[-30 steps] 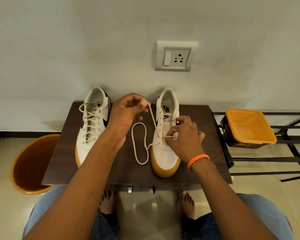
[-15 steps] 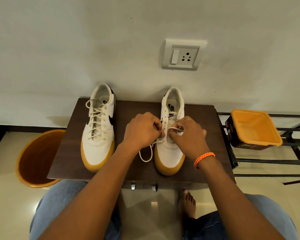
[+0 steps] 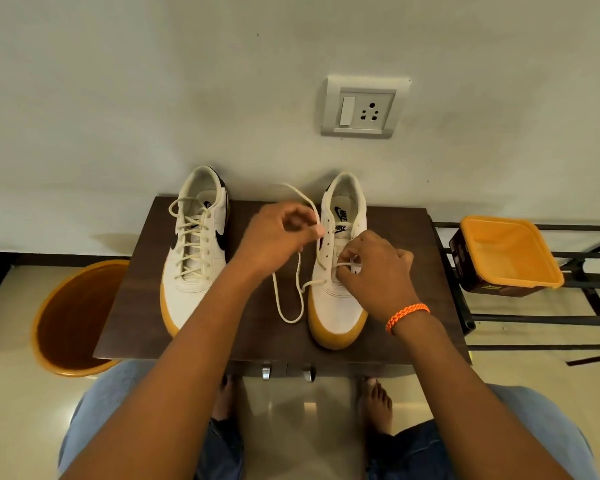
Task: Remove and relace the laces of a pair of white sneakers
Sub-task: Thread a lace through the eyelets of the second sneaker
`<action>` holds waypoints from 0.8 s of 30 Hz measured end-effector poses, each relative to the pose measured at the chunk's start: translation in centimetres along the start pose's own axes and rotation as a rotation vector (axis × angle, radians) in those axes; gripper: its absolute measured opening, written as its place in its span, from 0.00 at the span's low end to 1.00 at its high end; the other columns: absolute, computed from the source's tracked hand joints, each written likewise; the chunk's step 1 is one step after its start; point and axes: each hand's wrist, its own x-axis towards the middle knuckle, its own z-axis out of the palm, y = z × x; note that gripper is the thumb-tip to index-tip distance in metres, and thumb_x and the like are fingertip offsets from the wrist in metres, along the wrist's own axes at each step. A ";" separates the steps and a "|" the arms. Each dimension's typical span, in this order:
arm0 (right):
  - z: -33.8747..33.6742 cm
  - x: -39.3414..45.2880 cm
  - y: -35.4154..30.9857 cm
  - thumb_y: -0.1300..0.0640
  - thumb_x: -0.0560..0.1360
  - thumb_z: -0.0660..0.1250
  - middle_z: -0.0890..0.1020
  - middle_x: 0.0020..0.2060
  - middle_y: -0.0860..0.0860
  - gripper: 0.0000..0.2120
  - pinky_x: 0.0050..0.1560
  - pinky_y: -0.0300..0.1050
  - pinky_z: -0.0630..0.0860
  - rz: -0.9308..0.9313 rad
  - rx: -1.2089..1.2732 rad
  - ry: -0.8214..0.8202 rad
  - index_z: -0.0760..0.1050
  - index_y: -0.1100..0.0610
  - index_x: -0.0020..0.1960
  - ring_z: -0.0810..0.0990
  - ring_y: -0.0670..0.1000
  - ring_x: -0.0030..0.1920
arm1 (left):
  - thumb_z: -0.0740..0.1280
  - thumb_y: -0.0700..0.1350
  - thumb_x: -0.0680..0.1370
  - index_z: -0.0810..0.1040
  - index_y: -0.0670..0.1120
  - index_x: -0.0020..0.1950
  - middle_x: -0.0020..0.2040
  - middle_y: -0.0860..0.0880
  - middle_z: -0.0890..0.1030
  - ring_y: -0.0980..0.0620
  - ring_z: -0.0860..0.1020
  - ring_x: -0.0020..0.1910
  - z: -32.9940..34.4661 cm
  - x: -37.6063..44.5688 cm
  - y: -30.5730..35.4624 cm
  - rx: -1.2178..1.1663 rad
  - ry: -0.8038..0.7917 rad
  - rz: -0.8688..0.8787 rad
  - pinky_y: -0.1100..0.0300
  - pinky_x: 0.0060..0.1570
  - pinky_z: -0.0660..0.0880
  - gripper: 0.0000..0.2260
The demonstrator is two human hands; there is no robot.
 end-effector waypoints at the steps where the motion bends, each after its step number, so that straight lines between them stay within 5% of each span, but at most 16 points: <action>1: 0.0 0.0 -0.1 0.51 0.75 0.73 0.77 0.51 0.44 0.03 0.57 0.50 0.57 0.006 0.018 -0.001 0.79 0.47 0.45 0.76 0.47 0.53 | 0.78 0.52 0.76 0.85 0.53 0.51 0.44 0.55 0.86 0.58 0.84 0.38 0.4 0.0 -0.5 0.142 -0.065 -0.005 0.56 0.44 0.83 0.06; 4: 0.0 -0.1 -0.1 0.52 0.75 0.74 0.78 0.51 0.44 0.04 0.56 0.49 0.57 0.016 0.041 -0.003 0.79 0.46 0.44 0.76 0.47 0.54 | 0.80 0.57 0.72 0.85 0.56 0.46 0.40 0.58 0.85 0.60 0.83 0.40 1.4 -0.2 -1.2 0.394 -0.195 -0.051 0.51 0.48 0.84 0.09; 10: -0.2 0.0 0.0 0.52 0.75 0.74 0.78 0.51 0.44 0.06 0.56 0.49 0.57 0.017 0.051 -0.020 0.77 0.45 0.44 0.76 0.46 0.54 | 0.81 0.54 0.72 0.85 0.55 0.41 0.36 0.59 0.84 0.61 0.82 0.37 1.8 -0.4 -0.8 0.492 -0.124 -0.032 0.58 0.42 0.79 0.07; 13: -0.1 0.0 0.2 0.51 0.75 0.75 0.77 0.51 0.43 0.04 0.56 0.50 0.58 -0.011 -0.012 -0.035 0.80 0.47 0.44 0.75 0.46 0.53 | 0.79 0.49 0.75 0.85 0.53 0.42 0.37 0.56 0.85 0.57 0.84 0.36 1.2 -0.2 -0.8 0.283 -0.144 -0.025 0.51 0.45 0.83 0.05; 18: 0.0 0.0 0.3 0.50 0.75 0.75 0.76 0.53 0.44 0.05 0.59 0.48 0.59 -0.023 -0.044 -0.056 0.82 0.49 0.49 0.74 0.45 0.55 | 0.73 0.37 0.80 0.84 0.41 0.51 0.43 0.44 0.86 0.50 0.81 0.38 -1.1 -0.1 0.8 -0.498 0.018 -0.007 0.59 0.41 0.77 0.01; 20: -0.2 0.0 0.2 0.50 0.75 0.76 0.77 0.53 0.44 0.04 0.61 0.49 0.60 -0.020 -0.016 -0.047 0.81 0.48 0.47 0.75 0.45 0.55 | 0.71 0.38 0.81 0.83 0.43 0.51 0.44 0.45 0.85 0.49 0.81 0.39 -1.6 0.0 0.9 -0.590 0.069 0.001 0.58 0.40 0.77 0.01; 24: -0.4 0.0 0.3 0.52 0.75 0.75 0.78 0.49 0.43 0.05 0.58 0.49 0.58 0.013 0.096 -0.008 0.78 0.46 0.45 0.75 0.45 0.52 | 0.75 0.47 0.80 0.84 0.50 0.54 0.48 0.52 0.87 0.52 0.85 0.41 -0.7 0.0 0.0 -0.062 -0.016 -0.124 0.57 0.43 0.79 0.05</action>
